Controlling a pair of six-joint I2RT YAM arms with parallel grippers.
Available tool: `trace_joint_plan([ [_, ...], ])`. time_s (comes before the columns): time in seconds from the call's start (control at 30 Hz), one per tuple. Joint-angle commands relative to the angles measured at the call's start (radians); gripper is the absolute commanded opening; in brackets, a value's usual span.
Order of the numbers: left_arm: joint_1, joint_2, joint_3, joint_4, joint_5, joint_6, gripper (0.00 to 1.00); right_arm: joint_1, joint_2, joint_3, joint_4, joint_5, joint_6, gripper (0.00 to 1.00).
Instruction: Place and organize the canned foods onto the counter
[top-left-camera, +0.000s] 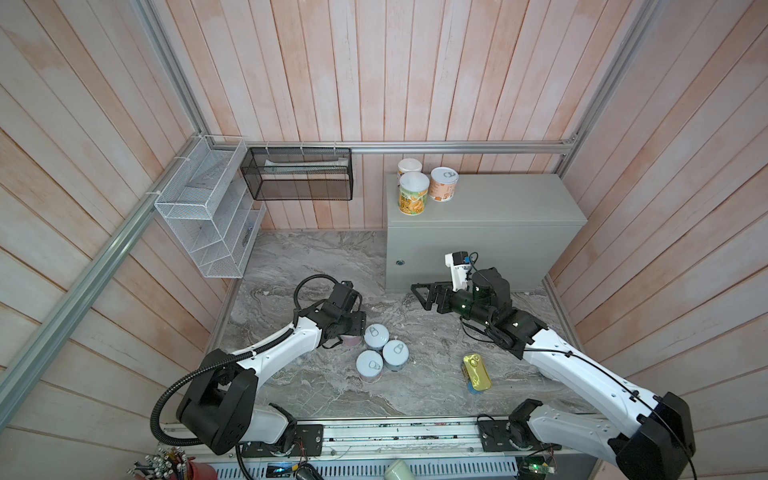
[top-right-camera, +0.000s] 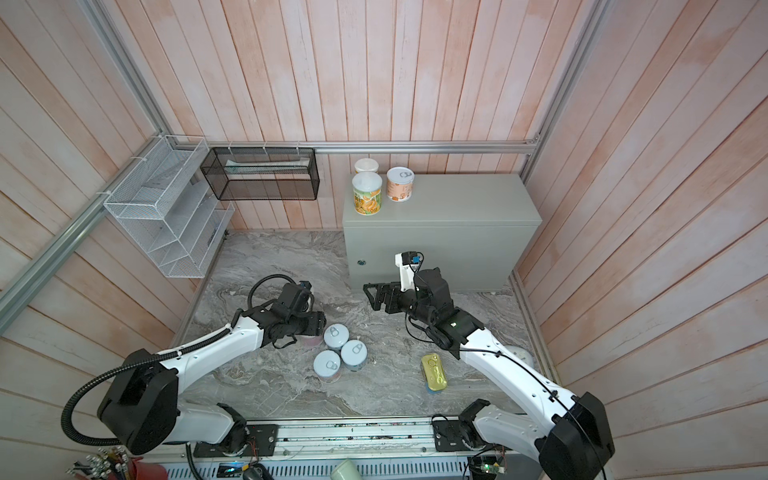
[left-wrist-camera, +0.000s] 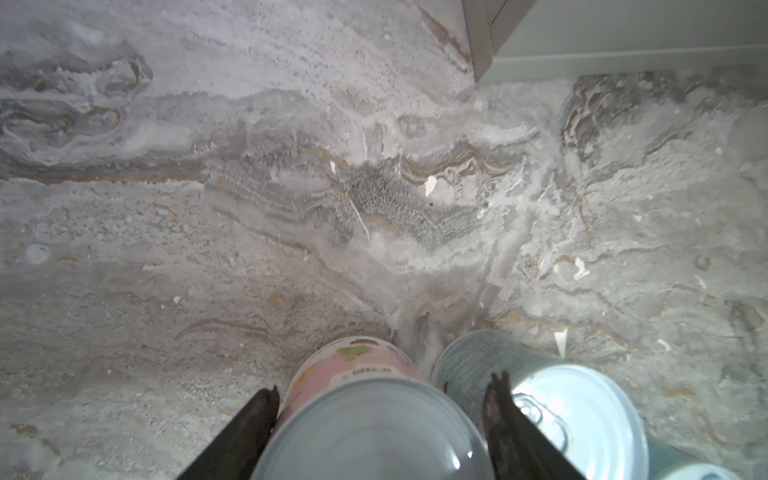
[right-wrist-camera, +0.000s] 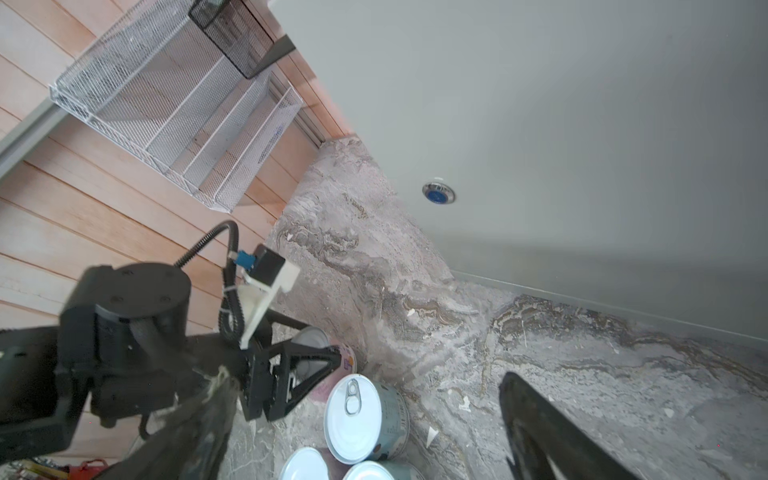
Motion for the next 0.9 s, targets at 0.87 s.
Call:
trace_joint_plan([
  [0.87, 0.005, 0.126, 0.488, -0.308, 0.275, 0.048, 0.4, 0.258, 0.032, -0.414, 0.758, 0.057, -0.384, 0.98],
])
